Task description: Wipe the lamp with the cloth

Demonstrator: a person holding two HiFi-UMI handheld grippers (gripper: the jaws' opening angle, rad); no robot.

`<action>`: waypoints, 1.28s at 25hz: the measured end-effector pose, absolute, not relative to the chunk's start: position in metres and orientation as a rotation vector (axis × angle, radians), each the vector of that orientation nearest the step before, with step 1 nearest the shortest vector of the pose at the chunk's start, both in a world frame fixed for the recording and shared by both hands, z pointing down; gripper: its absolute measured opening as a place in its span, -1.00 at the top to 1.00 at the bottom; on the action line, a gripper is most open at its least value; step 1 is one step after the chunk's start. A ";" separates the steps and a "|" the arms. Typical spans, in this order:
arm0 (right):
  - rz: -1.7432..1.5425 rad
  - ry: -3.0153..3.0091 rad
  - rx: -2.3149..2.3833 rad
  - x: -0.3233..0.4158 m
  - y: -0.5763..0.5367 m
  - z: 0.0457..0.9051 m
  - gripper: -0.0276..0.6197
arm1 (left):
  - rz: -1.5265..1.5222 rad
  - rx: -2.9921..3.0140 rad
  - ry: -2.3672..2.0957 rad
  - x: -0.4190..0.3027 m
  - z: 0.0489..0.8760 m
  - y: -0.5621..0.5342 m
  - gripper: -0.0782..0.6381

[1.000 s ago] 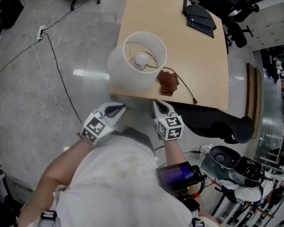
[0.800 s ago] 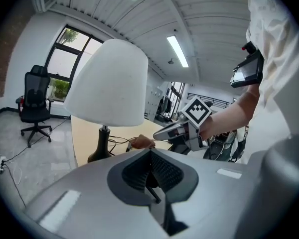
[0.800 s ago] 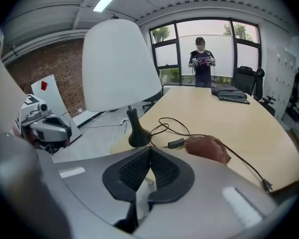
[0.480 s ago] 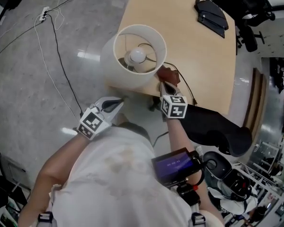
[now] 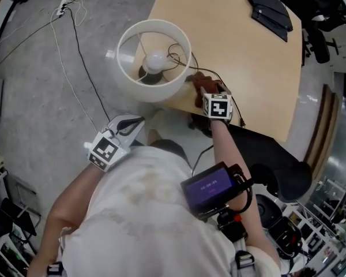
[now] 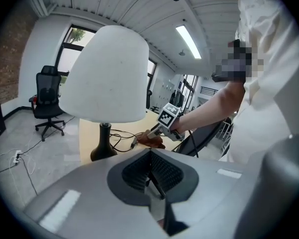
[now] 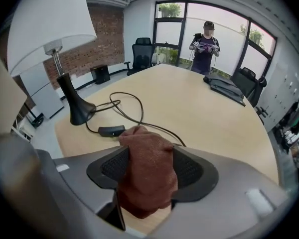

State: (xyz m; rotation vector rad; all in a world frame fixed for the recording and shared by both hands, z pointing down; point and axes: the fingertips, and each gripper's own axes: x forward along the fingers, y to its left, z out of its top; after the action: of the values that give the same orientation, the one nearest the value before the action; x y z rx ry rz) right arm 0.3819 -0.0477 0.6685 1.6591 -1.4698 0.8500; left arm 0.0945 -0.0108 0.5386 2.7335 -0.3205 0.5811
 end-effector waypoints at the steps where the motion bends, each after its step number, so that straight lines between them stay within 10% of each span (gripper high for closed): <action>1: 0.869 -1.462 1.649 0.384 -0.047 0.676 0.01 | 0.587 2.726 -0.343 0.092 0.539 -0.013 0.78; 16: 1.109 -1.511 1.727 0.381 -0.037 0.689 0.48 | 0.618 2.693 -0.495 0.075 0.522 -0.024 0.78; 32: 0.938 -1.964 2.212 0.363 -0.028 0.514 0.49 | 0.460 2.773 -0.476 0.059 0.476 -0.047 0.78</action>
State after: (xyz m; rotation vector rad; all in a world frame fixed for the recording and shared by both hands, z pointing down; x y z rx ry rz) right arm 0.3635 -0.0278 0.5144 2.2119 -1.9642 0.9382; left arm 0.0587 -0.0466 0.4762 2.7728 -0.4763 0.4597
